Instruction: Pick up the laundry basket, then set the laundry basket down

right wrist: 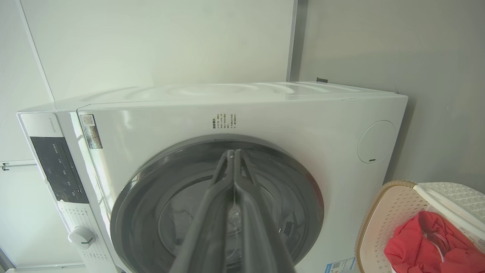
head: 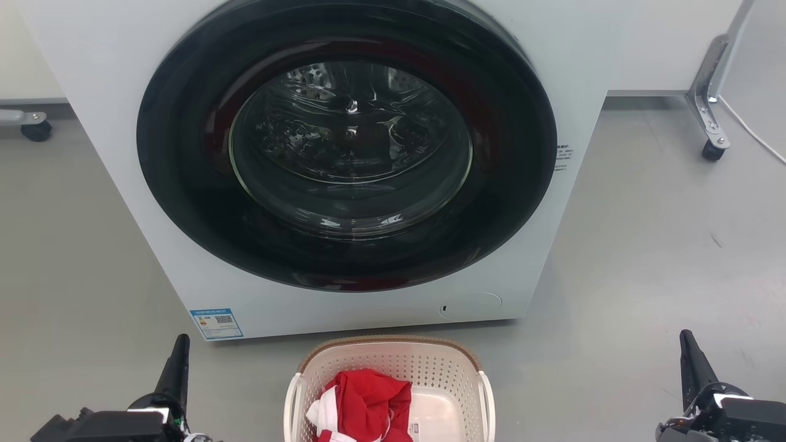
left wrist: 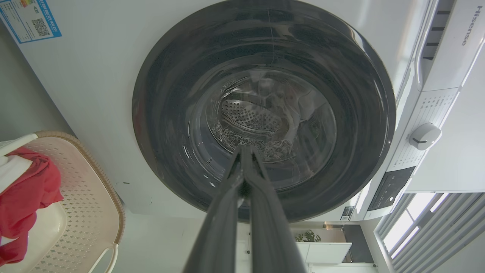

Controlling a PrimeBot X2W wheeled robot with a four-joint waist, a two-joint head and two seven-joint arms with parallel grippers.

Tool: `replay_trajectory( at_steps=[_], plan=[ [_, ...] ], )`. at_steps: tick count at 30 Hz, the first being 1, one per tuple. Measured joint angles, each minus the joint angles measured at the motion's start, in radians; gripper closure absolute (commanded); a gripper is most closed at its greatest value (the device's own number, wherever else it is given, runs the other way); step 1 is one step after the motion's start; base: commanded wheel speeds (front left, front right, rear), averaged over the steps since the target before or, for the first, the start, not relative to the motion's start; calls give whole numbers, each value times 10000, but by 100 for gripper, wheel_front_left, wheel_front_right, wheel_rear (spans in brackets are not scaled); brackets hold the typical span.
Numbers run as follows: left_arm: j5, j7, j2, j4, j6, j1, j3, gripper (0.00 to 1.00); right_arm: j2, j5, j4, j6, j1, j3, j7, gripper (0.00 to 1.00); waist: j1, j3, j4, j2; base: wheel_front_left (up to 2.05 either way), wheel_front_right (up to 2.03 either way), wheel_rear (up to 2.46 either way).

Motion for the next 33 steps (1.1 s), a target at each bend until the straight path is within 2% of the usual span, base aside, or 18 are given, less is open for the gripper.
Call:
replay_trajectory(
  at_steps=[33],
  plan=[
    [0, 0, 0, -2, 0, 0, 0, 100, 0, 0, -4, 0, 0, 0, 0, 100, 0, 1, 0, 0, 0, 0, 0]
  ],
)
